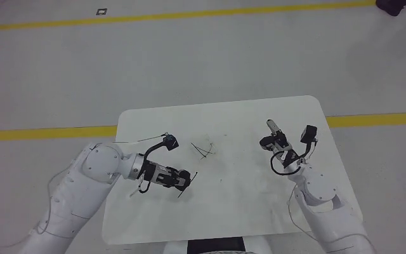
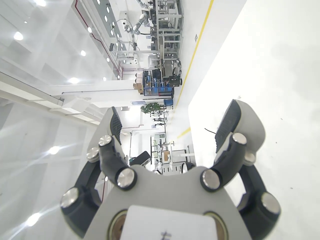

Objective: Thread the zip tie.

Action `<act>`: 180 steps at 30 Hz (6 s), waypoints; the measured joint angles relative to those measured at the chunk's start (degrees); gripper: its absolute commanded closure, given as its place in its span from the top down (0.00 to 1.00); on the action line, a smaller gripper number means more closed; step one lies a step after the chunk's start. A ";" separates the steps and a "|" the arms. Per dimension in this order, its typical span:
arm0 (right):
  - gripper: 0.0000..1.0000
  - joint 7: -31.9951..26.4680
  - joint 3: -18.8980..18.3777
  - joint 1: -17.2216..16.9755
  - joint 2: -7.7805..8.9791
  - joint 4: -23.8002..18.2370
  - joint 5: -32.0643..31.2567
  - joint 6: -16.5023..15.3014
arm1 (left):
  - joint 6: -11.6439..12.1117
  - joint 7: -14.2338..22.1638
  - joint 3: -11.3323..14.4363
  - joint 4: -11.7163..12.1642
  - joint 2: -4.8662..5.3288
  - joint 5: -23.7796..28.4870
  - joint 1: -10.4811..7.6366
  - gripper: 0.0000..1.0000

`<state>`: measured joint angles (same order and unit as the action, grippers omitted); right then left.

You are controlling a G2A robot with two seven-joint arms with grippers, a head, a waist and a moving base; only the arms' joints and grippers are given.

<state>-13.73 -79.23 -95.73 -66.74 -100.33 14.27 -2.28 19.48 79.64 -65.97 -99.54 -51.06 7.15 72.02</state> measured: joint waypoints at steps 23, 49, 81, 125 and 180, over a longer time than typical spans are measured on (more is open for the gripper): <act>1.00 -10.77 6.39 3.75 -0.34 2.25 -3.15 1.94 | 0.00 0.00 0.00 0.00 0.00 0.00 0.00 0.00; 1.00 -32.35 10.98 10.66 -0.37 11.50 3.84 -2.21 | 0.00 0.06 2.00 2.49 -0.12 9.24 -0.71 0.00; 1.00 -42.42 20.02 19.72 -2.29 21.18 12.69 -4.61 | 0.00 0.00 11.90 12.88 0.70 15.03 -7.39 0.00; 0.48 -45.87 24.31 20.20 -2.93 21.30 15.67 -5.35 | 0.00 0.00 11.53 13.66 0.83 15.66 -5.47 0.00; 0.00 -51.62 27.56 24.20 -3.04 26.00 14.67 -9.53 | 0.00 0.00 11.53 13.66 0.83 15.66 -5.47 1.00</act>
<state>-65.35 -51.67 -71.53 -69.78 -74.33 28.95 -11.82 19.48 79.64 -54.44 -85.88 -50.24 22.81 66.55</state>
